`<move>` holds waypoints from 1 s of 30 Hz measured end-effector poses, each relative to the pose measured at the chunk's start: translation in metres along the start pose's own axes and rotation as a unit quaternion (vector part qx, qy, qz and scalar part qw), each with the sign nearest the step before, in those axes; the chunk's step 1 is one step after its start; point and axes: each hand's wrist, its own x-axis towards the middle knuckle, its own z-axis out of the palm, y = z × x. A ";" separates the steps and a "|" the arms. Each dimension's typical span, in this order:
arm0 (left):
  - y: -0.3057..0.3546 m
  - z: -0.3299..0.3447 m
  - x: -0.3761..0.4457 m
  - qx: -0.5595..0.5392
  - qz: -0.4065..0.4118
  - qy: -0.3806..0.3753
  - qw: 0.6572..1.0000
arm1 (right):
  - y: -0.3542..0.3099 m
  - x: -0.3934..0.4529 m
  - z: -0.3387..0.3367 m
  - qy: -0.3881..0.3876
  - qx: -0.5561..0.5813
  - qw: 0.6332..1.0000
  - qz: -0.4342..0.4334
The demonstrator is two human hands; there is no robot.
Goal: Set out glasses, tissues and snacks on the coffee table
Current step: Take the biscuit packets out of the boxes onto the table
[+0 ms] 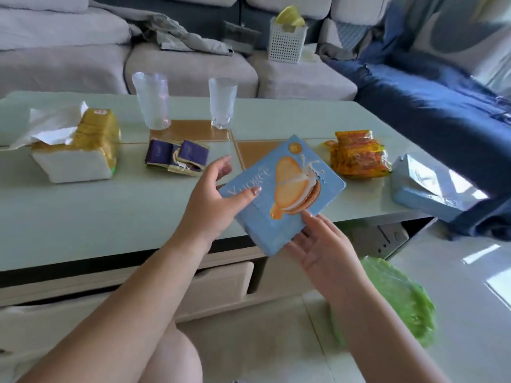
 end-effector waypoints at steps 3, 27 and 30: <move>0.000 0.049 0.008 -0.101 -0.064 -0.018 0.993 | -0.015 0.003 -0.026 0.034 0.041 0.998 -0.036; -0.009 0.069 0.051 -0.216 -0.119 -0.221 0.944 | -0.064 0.038 -0.087 0.133 -0.441 0.845 -0.271; -0.011 0.082 0.041 -0.337 -0.155 -0.197 0.908 | -0.063 0.037 -0.082 0.164 -0.371 0.873 -0.270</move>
